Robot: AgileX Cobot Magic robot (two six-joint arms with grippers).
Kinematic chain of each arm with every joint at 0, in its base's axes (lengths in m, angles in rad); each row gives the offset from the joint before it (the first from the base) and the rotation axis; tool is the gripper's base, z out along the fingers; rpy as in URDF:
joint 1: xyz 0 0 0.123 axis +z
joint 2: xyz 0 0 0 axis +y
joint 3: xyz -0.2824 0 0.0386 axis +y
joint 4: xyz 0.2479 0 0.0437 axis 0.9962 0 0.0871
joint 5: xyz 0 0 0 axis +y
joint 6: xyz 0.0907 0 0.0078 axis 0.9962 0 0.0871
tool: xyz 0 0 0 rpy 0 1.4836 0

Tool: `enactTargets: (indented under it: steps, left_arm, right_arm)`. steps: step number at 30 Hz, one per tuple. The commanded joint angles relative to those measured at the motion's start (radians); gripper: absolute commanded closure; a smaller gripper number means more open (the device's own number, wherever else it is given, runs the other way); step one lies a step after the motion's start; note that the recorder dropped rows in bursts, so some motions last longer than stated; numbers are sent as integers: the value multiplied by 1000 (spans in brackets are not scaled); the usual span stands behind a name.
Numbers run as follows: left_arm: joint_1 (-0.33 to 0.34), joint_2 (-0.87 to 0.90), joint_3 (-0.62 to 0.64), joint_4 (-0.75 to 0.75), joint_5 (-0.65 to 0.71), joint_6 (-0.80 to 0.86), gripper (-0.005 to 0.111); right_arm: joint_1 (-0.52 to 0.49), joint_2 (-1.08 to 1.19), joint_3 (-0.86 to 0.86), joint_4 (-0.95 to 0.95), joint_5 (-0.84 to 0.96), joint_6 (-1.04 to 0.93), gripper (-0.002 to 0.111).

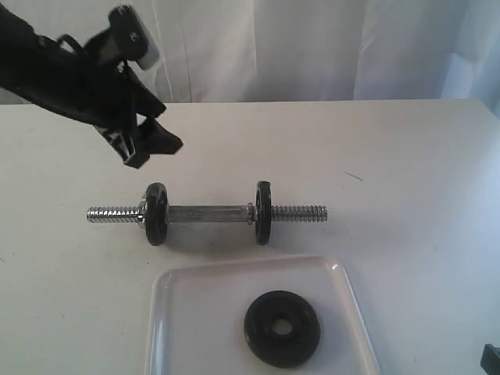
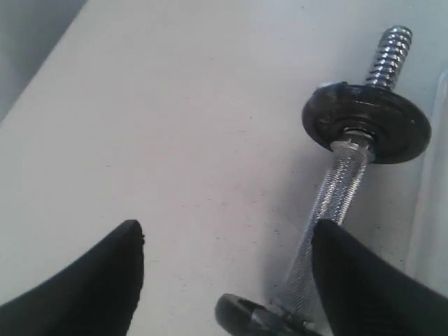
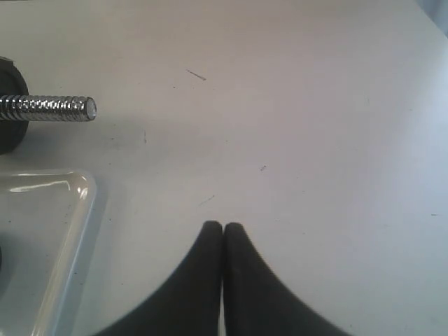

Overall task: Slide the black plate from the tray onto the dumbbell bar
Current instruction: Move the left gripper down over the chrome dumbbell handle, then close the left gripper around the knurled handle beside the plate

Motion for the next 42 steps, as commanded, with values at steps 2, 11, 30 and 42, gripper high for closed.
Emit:
enactTargets:
  steps: [2, 11, 30, 42]
  left_arm:
    - [-77, 87, -8, 55, 7, 16, 33]
    - [-194, 174, -8, 224, -153, 23, 33]
    - [-227, 284, -12, 241, -164, -2, 33]
    - [-253, 343, -12, 227, -194, -4, 33]
  right_arm:
    - [-2, -2, 7, 0, -2, 0, 108]
    - [-2, -2, 7, 2, -2, 0, 108]
    - [-2, -2, 7, 2, -2, 0, 108]
    - [-2, -2, 7, 2, -2, 0, 108]
